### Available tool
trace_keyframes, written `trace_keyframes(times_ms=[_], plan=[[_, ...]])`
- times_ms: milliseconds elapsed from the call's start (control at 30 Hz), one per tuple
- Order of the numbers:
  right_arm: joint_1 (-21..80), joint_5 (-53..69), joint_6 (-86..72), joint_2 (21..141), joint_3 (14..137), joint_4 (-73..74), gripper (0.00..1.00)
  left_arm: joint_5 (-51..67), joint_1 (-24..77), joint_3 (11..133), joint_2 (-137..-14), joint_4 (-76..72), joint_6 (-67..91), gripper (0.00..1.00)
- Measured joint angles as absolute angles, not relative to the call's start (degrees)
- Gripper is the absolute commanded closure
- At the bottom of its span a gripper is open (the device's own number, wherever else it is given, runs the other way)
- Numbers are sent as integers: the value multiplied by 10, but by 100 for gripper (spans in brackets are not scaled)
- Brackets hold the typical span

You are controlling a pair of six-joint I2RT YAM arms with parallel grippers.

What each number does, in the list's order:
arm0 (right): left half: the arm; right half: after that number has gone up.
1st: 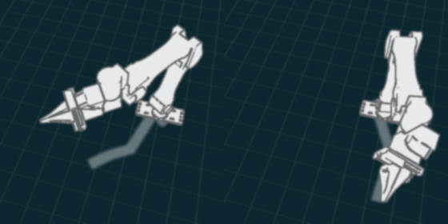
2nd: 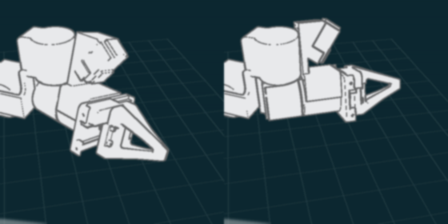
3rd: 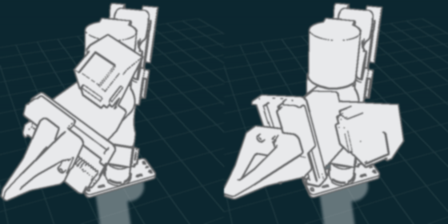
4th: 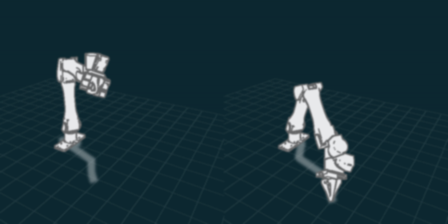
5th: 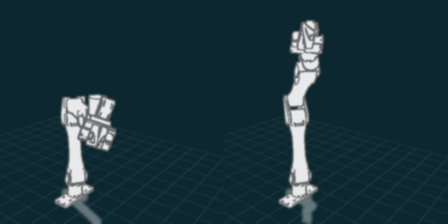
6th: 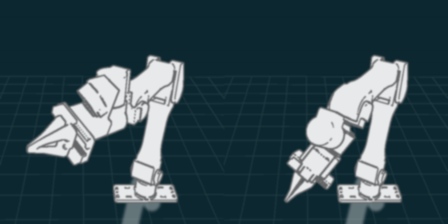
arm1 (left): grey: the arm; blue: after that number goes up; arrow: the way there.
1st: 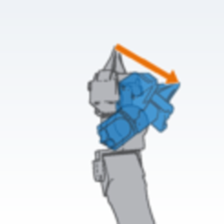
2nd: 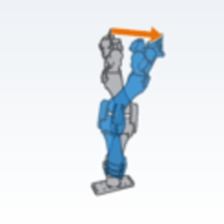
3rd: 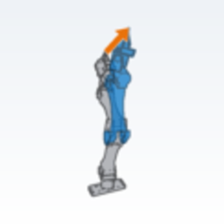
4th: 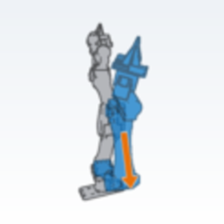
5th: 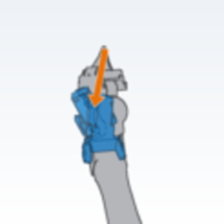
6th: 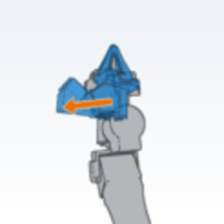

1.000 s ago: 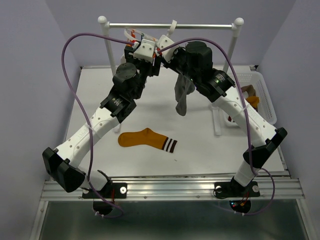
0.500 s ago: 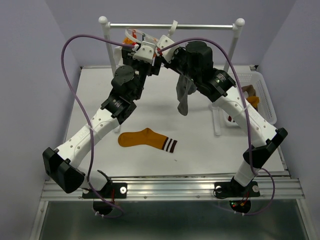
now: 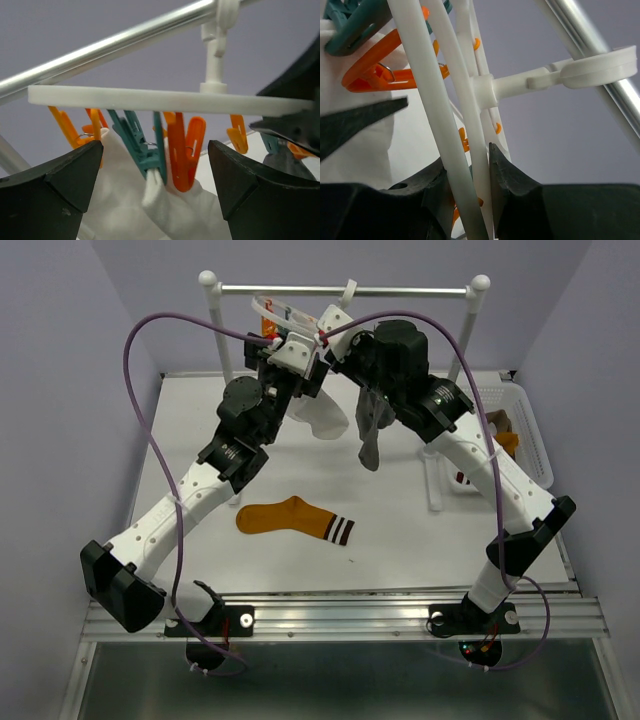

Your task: Clip the socks to the hanger

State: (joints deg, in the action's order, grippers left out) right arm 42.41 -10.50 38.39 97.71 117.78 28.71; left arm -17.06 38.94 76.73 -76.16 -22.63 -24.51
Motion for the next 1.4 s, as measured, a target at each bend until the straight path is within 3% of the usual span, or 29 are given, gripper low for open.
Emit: trace_keyframes(times_ms=[167,600,900,1100,1400], plan=[[424,-111,369,979,1182,280,78,-109,404,755,-764,-202,-291,1],[425,-122,377,983,1182,279,78,-96,414,737,-782,-199,-308,1],[433,-122,378,985,1183,278,78,-59,421,584,-611,-191,-223,1],[433,-123,378,987,1185,278,78,-12,421,555,-528,-208,-189,1],[433,-123,377,988,1187,279,78,63,421,555,-598,-221,-178,1]])
